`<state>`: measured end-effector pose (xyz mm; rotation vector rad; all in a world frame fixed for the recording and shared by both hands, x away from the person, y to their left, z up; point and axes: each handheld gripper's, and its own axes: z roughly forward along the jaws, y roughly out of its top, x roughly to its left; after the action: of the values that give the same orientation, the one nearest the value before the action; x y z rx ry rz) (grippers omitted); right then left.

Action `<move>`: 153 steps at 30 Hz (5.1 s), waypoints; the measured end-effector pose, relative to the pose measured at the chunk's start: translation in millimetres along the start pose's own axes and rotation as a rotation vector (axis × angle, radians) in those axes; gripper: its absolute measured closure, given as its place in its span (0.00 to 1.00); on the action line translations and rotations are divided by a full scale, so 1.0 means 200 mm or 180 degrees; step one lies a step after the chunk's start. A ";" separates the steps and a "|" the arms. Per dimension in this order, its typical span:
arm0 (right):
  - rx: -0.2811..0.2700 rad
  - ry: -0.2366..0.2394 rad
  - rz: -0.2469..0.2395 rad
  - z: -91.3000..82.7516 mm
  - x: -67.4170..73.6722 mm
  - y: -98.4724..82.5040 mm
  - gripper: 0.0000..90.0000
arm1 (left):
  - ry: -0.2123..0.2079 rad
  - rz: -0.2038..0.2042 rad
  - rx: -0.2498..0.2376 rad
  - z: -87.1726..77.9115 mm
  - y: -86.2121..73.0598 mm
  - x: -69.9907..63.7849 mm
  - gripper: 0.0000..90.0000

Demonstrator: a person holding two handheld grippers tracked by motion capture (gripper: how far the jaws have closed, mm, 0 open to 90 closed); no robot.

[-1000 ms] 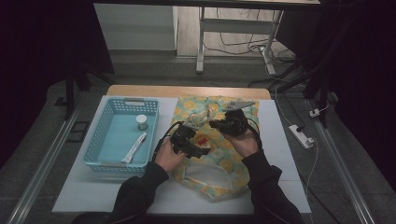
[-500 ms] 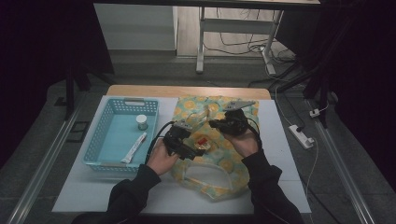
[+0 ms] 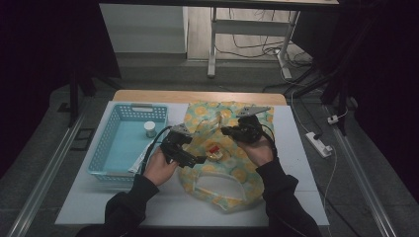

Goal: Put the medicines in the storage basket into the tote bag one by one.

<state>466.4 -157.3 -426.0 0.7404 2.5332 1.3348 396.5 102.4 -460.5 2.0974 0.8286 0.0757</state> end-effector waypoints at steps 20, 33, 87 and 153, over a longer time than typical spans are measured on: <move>0.0005 -0.0007 -0.0010 0.00 0.00 0.00 1.00 | 0.0345 -0.0210 -0.0089 -0.26 -0.12 0.12 0.00; 0.0013 -0.0021 -0.0006 0.01 0.00 0.00 1.00 | 0.0731 -0.0371 -0.0036 -0.40 -0.23 0.23 0.00; 0.0021 -0.0040 -0.0010 0.00 0.00 -0.01 1.00 | 0.1129 -0.0696 0.1347 -0.26 -0.42 0.51 0.65; -0.0124 -0.0037 0.0032 -0.05 -0.01 0.01 1.00 | 0.0550 -0.0264 0.0102 -0.44 -0.16 0.10 0.80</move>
<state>465.0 -164.0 -418.6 0.7522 2.4903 1.3746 366.2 188.2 -433.5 2.1050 1.0251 0.2025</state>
